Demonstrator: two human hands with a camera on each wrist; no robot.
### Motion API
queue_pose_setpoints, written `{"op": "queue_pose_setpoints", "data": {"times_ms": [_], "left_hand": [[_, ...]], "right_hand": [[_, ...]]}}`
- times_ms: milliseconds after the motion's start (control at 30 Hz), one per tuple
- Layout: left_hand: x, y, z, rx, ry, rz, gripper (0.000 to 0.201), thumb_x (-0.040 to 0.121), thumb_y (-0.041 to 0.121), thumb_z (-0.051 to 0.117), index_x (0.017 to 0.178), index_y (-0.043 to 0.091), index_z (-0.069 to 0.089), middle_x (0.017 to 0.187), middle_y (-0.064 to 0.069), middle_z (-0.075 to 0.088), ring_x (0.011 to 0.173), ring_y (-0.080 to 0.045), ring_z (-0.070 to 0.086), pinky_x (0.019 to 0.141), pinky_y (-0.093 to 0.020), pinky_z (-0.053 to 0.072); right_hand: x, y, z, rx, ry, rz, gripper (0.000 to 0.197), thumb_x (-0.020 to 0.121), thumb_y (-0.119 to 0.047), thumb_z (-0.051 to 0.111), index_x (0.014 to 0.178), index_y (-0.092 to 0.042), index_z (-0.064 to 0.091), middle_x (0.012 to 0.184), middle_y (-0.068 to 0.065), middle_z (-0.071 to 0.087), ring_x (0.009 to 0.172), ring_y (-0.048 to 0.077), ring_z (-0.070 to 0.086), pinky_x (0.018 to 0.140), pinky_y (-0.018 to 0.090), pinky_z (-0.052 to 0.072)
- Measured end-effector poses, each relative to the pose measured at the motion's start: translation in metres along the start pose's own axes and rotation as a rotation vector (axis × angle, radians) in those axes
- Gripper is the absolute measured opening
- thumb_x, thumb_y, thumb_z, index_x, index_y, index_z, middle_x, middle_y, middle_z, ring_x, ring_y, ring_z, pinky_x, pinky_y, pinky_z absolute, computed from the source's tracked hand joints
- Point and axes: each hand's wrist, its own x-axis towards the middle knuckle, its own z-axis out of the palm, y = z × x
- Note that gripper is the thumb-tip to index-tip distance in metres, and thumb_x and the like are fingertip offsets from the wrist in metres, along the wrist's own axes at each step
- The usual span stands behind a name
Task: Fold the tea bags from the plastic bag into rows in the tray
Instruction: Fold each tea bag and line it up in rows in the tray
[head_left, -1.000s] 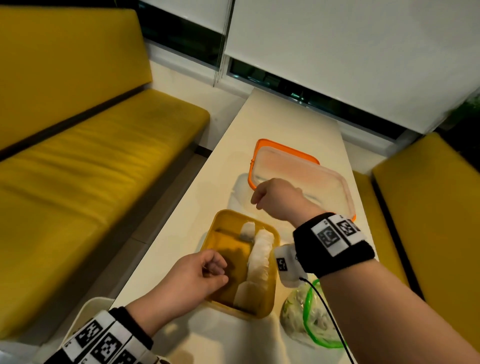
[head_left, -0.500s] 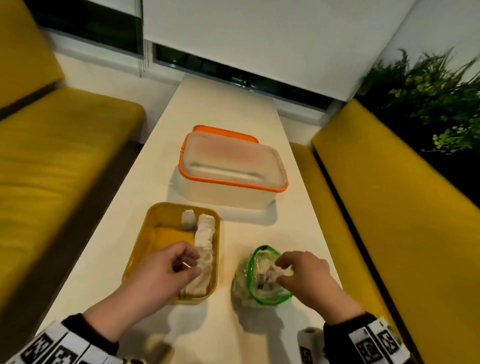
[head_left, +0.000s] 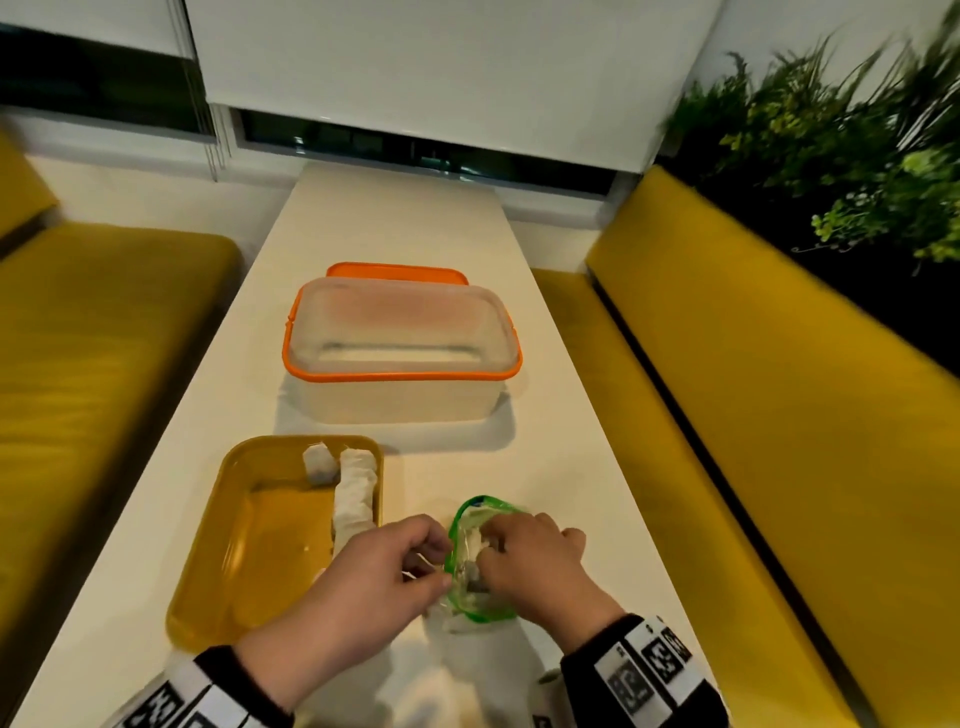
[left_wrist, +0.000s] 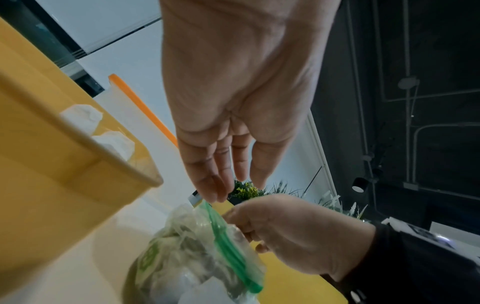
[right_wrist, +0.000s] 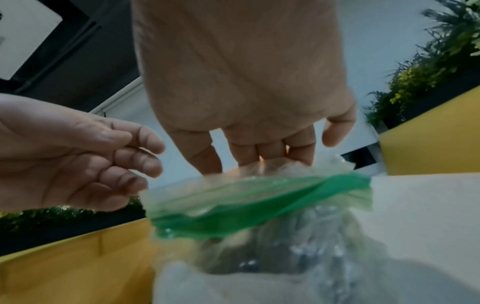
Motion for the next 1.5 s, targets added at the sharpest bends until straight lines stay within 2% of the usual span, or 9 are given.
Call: {"op": "queue_pose_setpoints", "data": {"times_ms": [100,233,467,667,833,1067,1167,1300,1500], "left_hand": [[0.001,-0.001,0.005,0.039,-0.041,-0.012,0.023,0.079,0.018,0.071,0.083,0.037,0.058,0.091,0.014,0.066,0.082,0.001,0.064,0.073,-0.018,0.054],[0.001,-0.002,0.010,0.092,-0.115,-0.013,0.026,0.079,0.023,0.070,0.086,0.043,0.054,0.096,0.017,0.064,0.088,-0.002,0.063,0.081,-0.023,0.054],[0.002,-0.001,0.011,0.191,-0.113,0.035,0.027,0.081,0.029,0.068,0.106,0.035,0.061,0.103,0.020,0.056,0.093,0.001,0.059,0.082,-0.014,0.049],[0.002,0.001,0.010,0.227,-0.129,0.066,0.030,0.083,0.033,0.066,0.112,0.033,0.061,0.104,0.019,0.053,0.090,0.003,0.059,0.079,-0.011,0.048],[0.000,0.001,0.012,0.238,-0.142,0.067,0.032,0.085,0.036,0.063,0.116,0.032,0.059,0.107,0.017,0.052,0.091,0.002,0.059,0.075,-0.007,0.044],[0.000,-0.002,0.011,0.214,-0.107,0.039,0.022,0.087,0.041,0.058,0.108,0.036,0.060,0.102,0.019,0.057,0.091,-0.001,0.059,0.078,-0.011,0.045],[0.003,0.001,0.011,-0.004,-0.027,-0.018,0.012,0.089,0.043,0.055,0.098,0.036,0.058,0.093,0.011,0.066,0.086,-0.007,0.063,0.082,-0.028,0.053],[0.009,0.019,0.005,-0.554,0.074,-0.134,0.045,0.077,0.052,0.057,0.115,0.028,0.055,0.106,-0.003,0.066,0.097,-0.015,0.065,0.088,-0.036,0.055],[0.009,0.033,-0.011,-1.203,-0.281,-0.208,0.076,0.057,0.064,0.074,0.118,0.019,0.064,0.122,-0.014,0.064,0.111,-0.033,0.062,0.093,-0.054,0.047]], "right_hand": [[0.000,-0.006,0.004,-0.012,0.007,0.019,0.035,0.085,-0.046,0.042,0.105,-0.026,0.062,0.111,-0.002,0.062,0.113,0.024,0.046,0.086,0.042,0.028],[0.002,-0.007,0.010,0.092,0.039,0.039,0.019,0.088,-0.034,0.042,0.086,-0.027,0.059,0.100,-0.002,0.065,0.105,0.024,0.052,0.080,0.038,0.030],[0.002,0.003,0.005,0.510,0.067,0.059,0.026,0.080,-0.027,0.053,0.056,-0.021,0.047,0.056,-0.006,0.050,0.066,0.016,0.048,0.074,0.032,0.038],[-0.007,0.023,-0.003,0.942,0.144,0.063,0.021,0.078,-0.008,0.061,0.058,-0.012,0.057,0.052,-0.002,0.049,0.054,0.013,0.044,0.053,0.025,0.036],[-0.004,0.032,-0.009,1.191,0.146,0.080,0.012,0.081,0.003,0.058,0.071,0.008,0.059,0.056,0.007,0.050,0.049,0.015,0.050,0.051,0.026,0.041],[-0.008,0.036,-0.010,1.253,0.130,0.111,0.011,0.083,0.004,0.055,0.073,0.009,0.058,0.057,0.010,0.051,0.048,0.017,0.054,0.055,0.031,0.046],[-0.013,0.038,-0.021,1.338,0.170,0.103,0.015,0.085,0.004,0.054,0.070,0.004,0.057,0.056,0.009,0.050,0.052,0.017,0.054,0.060,0.035,0.050],[-0.024,0.026,-0.044,1.497,0.225,0.013,0.021,0.088,0.006,0.051,0.068,0.002,0.057,0.052,0.003,0.052,0.049,0.013,0.053,0.057,0.031,0.049],[-0.043,-0.014,-0.053,1.590,0.145,-0.210,0.012,0.079,-0.002,0.061,0.068,-0.003,0.058,0.060,0.009,0.050,0.055,0.018,0.049,0.053,0.029,0.045]]}}
